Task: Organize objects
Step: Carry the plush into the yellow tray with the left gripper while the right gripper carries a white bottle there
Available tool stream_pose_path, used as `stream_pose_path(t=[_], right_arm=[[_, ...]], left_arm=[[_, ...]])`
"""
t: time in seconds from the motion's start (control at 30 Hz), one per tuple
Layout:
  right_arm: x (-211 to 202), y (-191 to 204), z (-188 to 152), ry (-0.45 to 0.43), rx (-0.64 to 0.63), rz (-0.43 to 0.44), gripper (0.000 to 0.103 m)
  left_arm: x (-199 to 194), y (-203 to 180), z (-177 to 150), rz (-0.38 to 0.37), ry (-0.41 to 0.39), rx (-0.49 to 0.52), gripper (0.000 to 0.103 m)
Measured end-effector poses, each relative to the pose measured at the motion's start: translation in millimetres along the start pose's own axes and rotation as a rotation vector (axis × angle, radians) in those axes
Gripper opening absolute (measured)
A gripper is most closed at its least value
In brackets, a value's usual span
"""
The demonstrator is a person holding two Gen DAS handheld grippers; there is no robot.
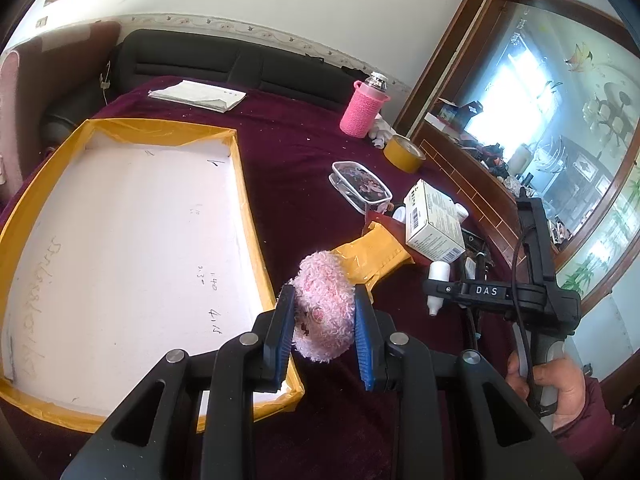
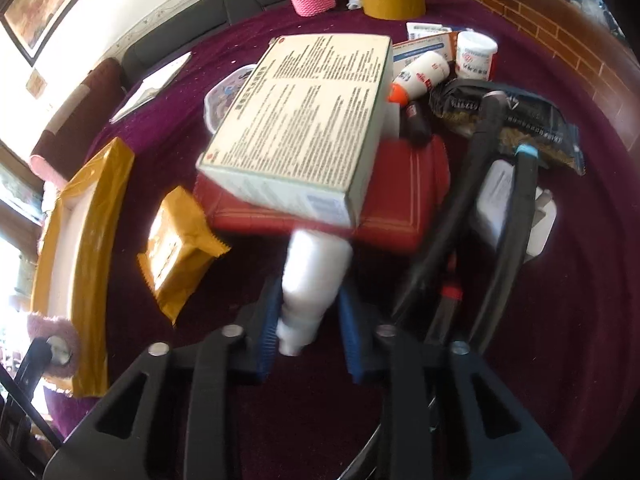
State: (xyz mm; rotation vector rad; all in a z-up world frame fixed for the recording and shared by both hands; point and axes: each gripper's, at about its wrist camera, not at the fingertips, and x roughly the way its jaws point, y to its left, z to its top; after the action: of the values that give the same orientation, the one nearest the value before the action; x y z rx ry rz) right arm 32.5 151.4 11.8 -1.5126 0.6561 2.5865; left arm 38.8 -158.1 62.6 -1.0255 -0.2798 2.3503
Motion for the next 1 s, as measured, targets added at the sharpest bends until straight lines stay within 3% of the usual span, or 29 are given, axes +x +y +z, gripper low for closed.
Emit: stream_pose_path(t=[0.23, 0.43, 0.53, 0.7, 0.8, 1.0], right_arm=[[-37.5, 25.3, 0.4, -0.056, -0.087, 0.157, 0.023], [-33.1, 102.2, 32.5, -0.012, -0.242, 0.304, 0.023], [-15.7, 147.6, 45.6, 0.018, -0.33, 0.354, 0.024], [35.8, 203.3, 53.2, 0.095, -0.407, 0.364, 0.024], [68.5, 230.4, 60.6, 0.104, -0.467, 0.301, 0.024], [102.3, 241.1, 82.7, 0.111, -0.497, 0.231, 0.024]], left_arm=[[-27.1, 15.4, 24.7, 0.031, -0.045, -0.013, 0.023], [-19.9, 42.3, 75.0, 0.114, -0.034, 0.011, 0.023], [6.0, 70.7, 99.7, 0.116, 0.022, -0.038, 0.023], [56.0, 113.3, 123.4, 0.147, 0.091, -0.114, 0.023], [80.2, 128.5, 131.3, 0.156, 0.111, -0.14, 0.023], [110.3, 146.5, 141.5, 0.147, 0.137, -0.199, 0.023]])
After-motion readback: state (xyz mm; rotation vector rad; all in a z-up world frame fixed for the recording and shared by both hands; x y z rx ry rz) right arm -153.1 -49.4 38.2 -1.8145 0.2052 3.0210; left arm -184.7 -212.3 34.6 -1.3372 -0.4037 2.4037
